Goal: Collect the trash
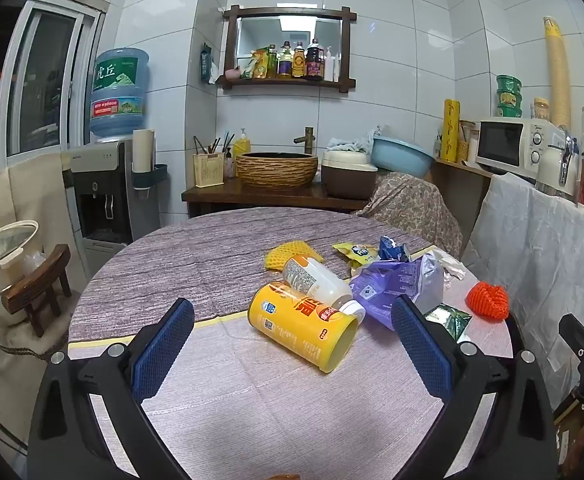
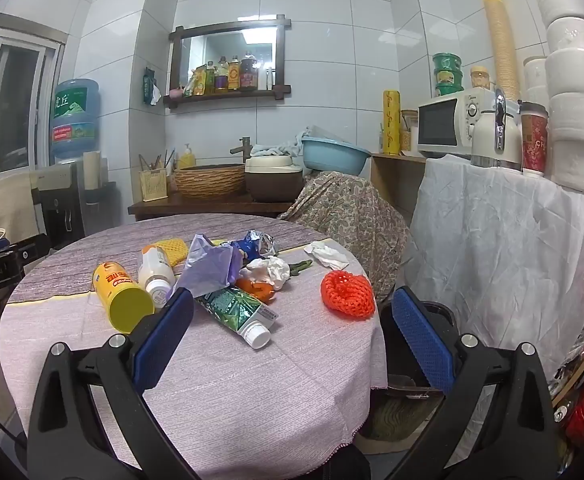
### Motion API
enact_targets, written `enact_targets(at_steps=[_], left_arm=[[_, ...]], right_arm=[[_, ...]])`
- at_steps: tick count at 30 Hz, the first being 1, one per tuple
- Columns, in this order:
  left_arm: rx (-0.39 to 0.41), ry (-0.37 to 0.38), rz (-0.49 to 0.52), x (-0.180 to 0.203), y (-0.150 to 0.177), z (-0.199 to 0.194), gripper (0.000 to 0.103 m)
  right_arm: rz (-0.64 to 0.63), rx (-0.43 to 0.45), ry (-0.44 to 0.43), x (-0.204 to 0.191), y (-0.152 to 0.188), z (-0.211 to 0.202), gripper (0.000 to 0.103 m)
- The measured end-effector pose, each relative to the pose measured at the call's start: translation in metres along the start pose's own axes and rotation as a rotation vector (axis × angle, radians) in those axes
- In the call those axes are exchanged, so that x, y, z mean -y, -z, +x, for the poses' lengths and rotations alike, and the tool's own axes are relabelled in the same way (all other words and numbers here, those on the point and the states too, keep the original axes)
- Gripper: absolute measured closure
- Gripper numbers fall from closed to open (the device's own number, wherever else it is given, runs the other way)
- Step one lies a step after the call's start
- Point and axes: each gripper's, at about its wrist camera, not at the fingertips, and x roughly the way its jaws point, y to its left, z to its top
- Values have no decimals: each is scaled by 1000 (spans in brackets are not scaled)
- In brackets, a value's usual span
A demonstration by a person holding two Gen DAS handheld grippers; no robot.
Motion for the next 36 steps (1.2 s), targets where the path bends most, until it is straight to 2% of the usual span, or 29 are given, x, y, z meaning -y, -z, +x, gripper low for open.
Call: enact_targets(at_steps=[36], left_arm=[[-20,4,8,3,2,2,5]], right_arm=[[-5,-6,-6,-3,4,1,5]])
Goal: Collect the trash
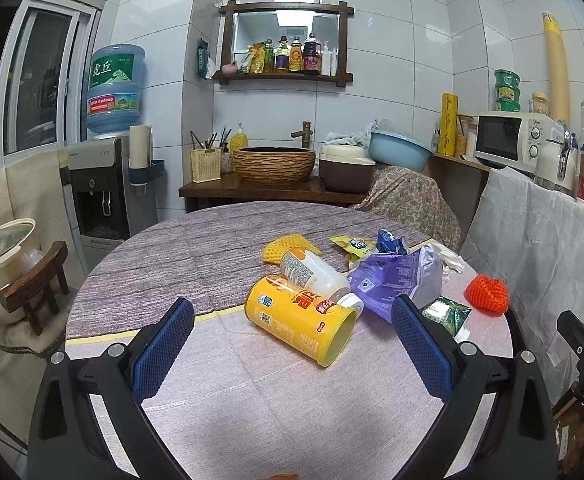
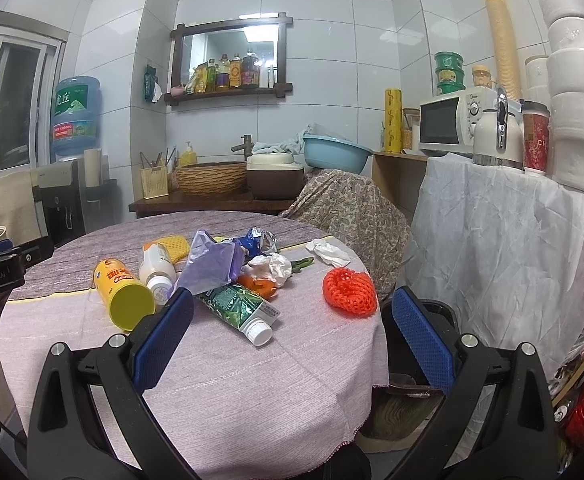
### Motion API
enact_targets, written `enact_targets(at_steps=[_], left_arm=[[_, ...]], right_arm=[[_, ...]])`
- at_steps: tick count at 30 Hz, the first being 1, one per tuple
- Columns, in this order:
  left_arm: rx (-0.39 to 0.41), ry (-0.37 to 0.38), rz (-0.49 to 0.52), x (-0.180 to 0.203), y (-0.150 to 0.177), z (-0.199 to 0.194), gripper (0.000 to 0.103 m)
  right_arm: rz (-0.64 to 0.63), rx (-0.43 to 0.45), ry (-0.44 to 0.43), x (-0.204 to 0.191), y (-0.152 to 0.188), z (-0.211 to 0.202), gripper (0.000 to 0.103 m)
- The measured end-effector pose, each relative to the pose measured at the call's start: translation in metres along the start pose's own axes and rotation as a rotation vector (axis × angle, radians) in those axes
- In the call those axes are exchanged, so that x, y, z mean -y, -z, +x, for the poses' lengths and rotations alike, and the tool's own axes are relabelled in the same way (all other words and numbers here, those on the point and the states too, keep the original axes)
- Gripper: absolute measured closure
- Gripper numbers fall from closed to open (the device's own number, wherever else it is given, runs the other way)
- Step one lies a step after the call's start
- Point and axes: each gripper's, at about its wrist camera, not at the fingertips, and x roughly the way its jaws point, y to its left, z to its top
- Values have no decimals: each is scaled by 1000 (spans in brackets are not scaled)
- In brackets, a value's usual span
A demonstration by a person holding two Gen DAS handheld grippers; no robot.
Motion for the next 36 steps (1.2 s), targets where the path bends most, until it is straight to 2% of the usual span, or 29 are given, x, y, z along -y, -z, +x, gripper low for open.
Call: enact_targets(at_steps=[36], left_arm=[[-4,0,-2,-1,1,-1,5]], right_arm=[[1,-8,-5,1,-1,0,5]])
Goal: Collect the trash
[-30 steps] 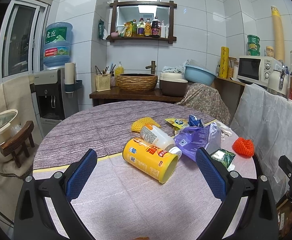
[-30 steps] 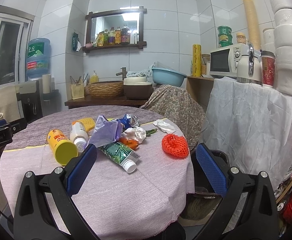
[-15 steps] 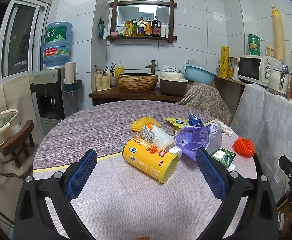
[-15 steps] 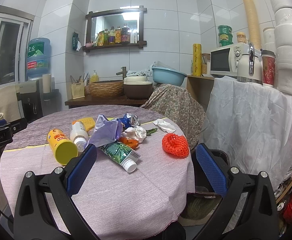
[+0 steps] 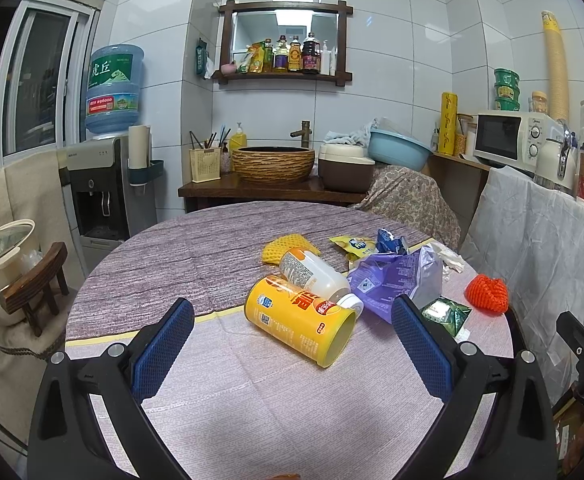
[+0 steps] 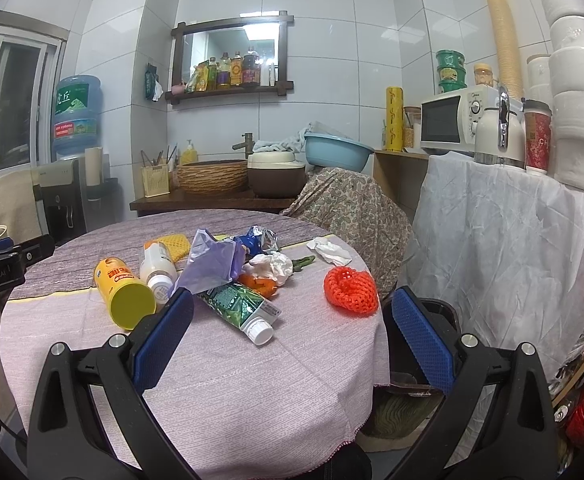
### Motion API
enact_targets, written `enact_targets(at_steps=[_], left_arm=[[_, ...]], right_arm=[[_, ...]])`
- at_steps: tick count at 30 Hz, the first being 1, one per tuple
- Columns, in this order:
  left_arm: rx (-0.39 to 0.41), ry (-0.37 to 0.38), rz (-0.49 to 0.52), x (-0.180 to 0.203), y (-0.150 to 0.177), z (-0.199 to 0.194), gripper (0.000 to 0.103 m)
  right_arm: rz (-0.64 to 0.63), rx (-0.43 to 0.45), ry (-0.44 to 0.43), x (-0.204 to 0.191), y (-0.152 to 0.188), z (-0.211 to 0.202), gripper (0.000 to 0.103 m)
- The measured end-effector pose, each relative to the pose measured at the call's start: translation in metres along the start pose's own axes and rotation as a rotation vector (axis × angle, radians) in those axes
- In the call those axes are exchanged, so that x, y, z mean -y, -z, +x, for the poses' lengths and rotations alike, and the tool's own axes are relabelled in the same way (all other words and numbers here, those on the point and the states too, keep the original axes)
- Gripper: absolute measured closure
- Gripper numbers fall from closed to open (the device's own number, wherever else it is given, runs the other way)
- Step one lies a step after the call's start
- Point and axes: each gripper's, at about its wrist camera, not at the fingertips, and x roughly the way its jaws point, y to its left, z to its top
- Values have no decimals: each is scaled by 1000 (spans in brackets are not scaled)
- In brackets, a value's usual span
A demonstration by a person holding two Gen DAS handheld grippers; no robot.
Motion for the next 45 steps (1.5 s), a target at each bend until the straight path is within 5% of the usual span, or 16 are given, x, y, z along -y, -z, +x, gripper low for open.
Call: enact_targets(at_steps=[33,37,42,45], left_arm=[[-12,-3,11,1,3,7,5],[-94,7,-1,-10,9,26,5],[-217,9,-54,-34,22,52,5],[-255,54,-82,-41,23,61,5]], right_arm=[[-9,-13,-9,0,2,3,5],[-58,-53,-49,-5,5,15,5],[-96,-252,-179,-13,23,61,5],[-88,-266,-226,-17,28,73,5]])
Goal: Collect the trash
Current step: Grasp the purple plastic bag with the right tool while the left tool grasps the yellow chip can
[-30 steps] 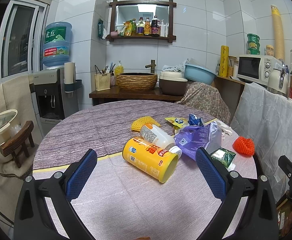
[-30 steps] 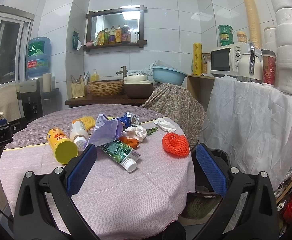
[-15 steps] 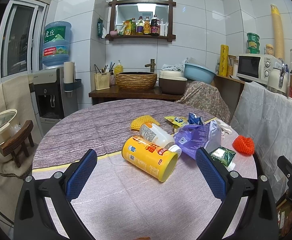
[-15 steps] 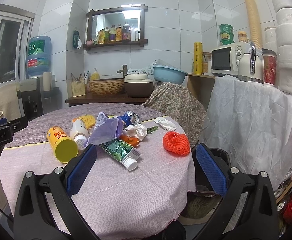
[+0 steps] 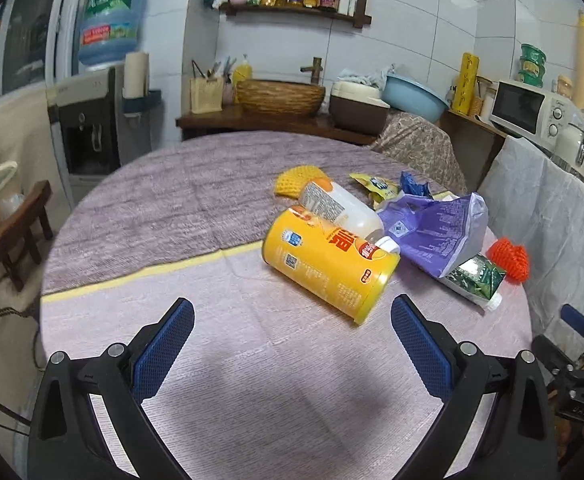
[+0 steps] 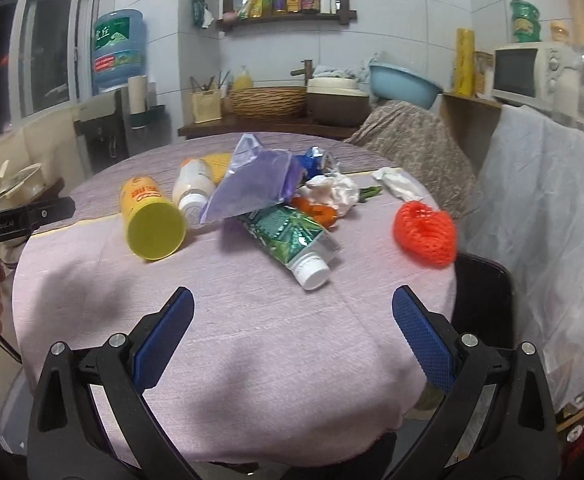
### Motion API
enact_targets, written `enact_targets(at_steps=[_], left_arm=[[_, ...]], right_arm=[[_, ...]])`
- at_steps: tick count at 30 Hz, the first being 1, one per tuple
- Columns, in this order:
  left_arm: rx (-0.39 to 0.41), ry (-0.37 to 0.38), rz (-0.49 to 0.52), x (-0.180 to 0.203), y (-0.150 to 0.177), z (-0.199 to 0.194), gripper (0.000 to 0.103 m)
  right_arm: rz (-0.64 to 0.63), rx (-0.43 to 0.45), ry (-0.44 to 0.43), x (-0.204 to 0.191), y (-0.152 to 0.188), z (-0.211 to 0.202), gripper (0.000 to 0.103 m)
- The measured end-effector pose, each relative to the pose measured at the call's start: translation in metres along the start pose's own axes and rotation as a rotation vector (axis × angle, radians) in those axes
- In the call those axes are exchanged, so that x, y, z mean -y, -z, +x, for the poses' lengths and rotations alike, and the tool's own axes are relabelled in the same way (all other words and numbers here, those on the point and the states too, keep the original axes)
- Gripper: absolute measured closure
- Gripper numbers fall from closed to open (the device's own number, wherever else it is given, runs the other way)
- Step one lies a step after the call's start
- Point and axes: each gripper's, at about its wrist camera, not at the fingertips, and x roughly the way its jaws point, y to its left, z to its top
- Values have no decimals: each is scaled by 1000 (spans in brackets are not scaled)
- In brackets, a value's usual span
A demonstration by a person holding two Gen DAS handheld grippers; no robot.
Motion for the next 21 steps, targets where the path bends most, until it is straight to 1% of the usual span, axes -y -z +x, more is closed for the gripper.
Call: enact_targets(at_steps=[2,4,6,9,11,12,15,17,18,19,21], left_arm=[[-59,59,-55,-7,-3,10,5],[-96,121,-123,-15,-8,20,6],[-109,130,-160,-19,-13,26,8],[-122,152,-167,-15,-24,34,11],[-146,183,-180,-12,-31,41,12],[-156,190,-185,-10,-35,44,13],[-169,176,-193,-8,-42,52,14],[-197,180,-226,-11,-44,60,16],[-213,184,-246,-13,-45,65,19],[-228,182,-266,-14,-44,70,19],[-245,160,-280,-15,-43,76,20]], right_arm=[[7,-21,-32,0,-4,10,5],[30,-24,-72,1,-11,17,5],[49,-27,-109,3,-20,24,5],[88,-36,-155,9,-37,36,5],[132,-39,-197,14,-52,45,5],[159,-39,-218,16,-59,50,5],[221,-54,-275,18,-75,65,5],[258,-90,-289,19,-84,81,5],[272,-114,-296,17,-88,90,6],[281,-130,-303,16,-91,98,12],[293,-161,-297,14,-96,112,17]])
